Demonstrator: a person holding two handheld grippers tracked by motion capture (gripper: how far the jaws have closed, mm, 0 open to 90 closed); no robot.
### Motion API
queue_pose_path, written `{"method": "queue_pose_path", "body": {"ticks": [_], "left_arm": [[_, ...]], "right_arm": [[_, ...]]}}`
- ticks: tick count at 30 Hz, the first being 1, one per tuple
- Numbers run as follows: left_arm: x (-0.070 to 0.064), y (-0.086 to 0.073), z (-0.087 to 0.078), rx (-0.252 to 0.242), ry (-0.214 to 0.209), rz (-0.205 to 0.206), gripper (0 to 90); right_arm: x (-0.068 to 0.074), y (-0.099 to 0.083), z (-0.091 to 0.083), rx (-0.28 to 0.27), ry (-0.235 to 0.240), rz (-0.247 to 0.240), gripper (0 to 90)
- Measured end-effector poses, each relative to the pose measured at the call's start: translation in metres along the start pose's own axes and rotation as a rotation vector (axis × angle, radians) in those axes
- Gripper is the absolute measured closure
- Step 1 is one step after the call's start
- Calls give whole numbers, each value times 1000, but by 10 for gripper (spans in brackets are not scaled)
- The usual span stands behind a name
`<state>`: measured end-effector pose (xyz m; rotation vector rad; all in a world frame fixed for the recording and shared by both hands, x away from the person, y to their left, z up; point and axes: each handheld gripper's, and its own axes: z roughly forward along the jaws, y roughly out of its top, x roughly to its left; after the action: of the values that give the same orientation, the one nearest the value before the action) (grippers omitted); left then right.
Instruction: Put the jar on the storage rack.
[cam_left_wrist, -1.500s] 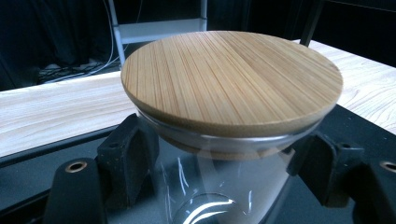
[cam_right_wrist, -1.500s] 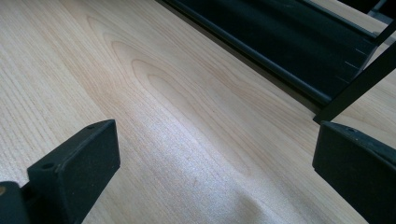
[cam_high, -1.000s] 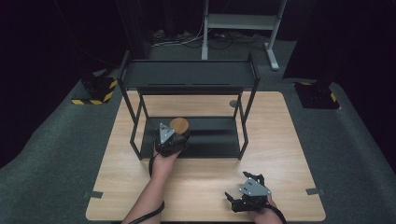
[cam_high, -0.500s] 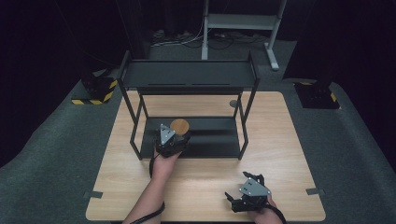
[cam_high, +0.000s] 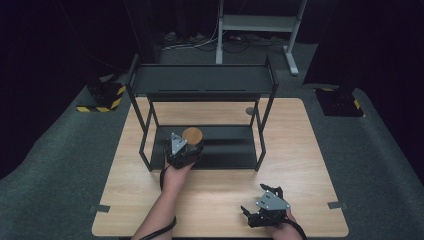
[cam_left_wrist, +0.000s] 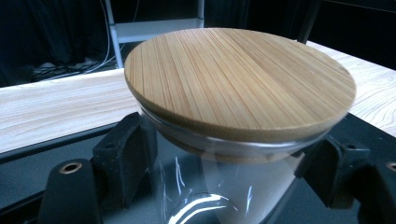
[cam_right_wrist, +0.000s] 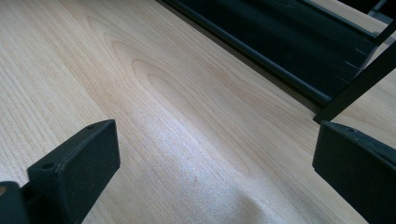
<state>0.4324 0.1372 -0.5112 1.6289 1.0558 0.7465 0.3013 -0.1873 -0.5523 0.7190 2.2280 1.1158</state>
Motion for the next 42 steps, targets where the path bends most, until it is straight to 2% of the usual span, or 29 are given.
{"method": "queue_pose_path", "body": {"ticks": [11,18,26,32,42], "left_arm": [[2,-2,-1,4,8,-26,166],[0,-1,-1,6,2,-26,105],[1,0,-5,-8,4,-46,50],[1,1,-6,-4,-2,-40,17],[2,0,-9,4,1,-36,11]], "right_arm": [[0,0,0,-1,1,0,0],[0,0,0,0,0,-5,0],[1,0,0,3,0,-9,0],[1,0,0,4,0,-8,0],[1,0,0,4,-1,-12,0]]}}
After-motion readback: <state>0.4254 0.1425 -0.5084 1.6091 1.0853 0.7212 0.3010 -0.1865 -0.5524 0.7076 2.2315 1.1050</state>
